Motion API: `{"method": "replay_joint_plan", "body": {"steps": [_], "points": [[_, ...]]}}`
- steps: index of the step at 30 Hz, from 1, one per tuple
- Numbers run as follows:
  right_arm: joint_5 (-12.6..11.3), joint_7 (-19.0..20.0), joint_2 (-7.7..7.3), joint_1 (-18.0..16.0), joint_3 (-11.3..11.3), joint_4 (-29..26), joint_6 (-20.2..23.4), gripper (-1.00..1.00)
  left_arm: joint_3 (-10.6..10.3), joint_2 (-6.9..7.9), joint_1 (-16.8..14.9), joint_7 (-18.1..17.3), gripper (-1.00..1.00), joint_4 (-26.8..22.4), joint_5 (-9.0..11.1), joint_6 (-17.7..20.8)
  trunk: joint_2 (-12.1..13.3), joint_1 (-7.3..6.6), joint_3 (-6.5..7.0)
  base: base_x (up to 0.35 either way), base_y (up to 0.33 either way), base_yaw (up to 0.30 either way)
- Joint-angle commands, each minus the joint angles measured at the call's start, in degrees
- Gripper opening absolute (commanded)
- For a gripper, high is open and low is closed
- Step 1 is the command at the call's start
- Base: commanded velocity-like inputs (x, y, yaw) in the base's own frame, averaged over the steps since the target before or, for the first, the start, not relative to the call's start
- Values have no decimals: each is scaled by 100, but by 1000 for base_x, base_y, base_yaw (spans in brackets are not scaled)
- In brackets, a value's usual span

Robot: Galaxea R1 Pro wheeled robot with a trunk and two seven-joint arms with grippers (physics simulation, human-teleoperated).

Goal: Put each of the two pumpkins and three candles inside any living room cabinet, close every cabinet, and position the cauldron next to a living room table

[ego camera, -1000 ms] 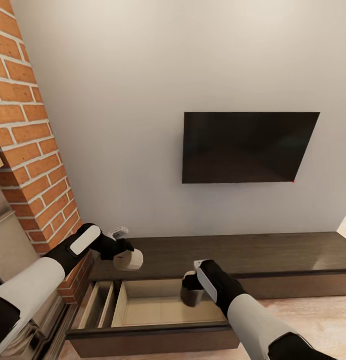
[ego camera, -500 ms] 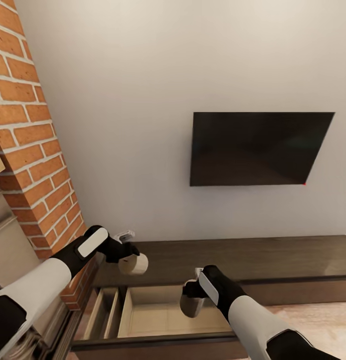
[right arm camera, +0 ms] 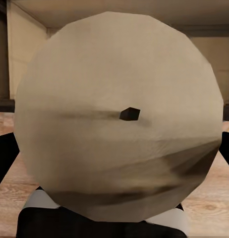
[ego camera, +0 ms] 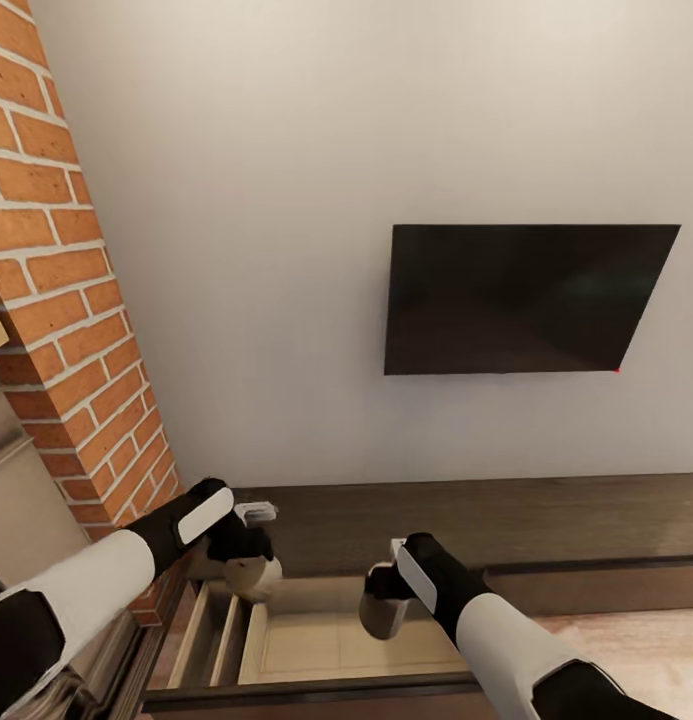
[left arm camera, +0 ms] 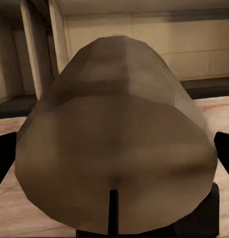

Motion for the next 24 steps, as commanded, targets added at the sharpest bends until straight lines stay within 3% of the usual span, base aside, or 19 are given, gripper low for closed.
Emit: {"method": "replay_joint_plan", "body": {"steps": [1,6,9,12,15,24], "points": [[2,1,4,13,4,5,-1,-100,-50,-38,-1,-6,-100,11,-1,1,0,0,1,0,0,0],[0,9,16,45,29,17,-1,-100,-142,-291,72,-44,-100,833,1,-28,0,0,1,0,0,0],[0,11,16,49,29,16,-3,-100,-147,-340,83,-89,-100,1126,-1,-38,0,0,1,0,0,0],[12,17,16,50,28,15,-92,-100,-148,-374,89,-202,-100,1208,4,-45,0,0,1,0,0,0],[7,18,9,50,28,57,-341,-100,-149,-511,128,-322,-100,1262,-2,-66,0,0,1,60,0,0],[33,42,16,57,44,148,-394,-100,-149,-691,203,-346,-100,1281,-4,-98,0,0,1,295,0,0]]}}
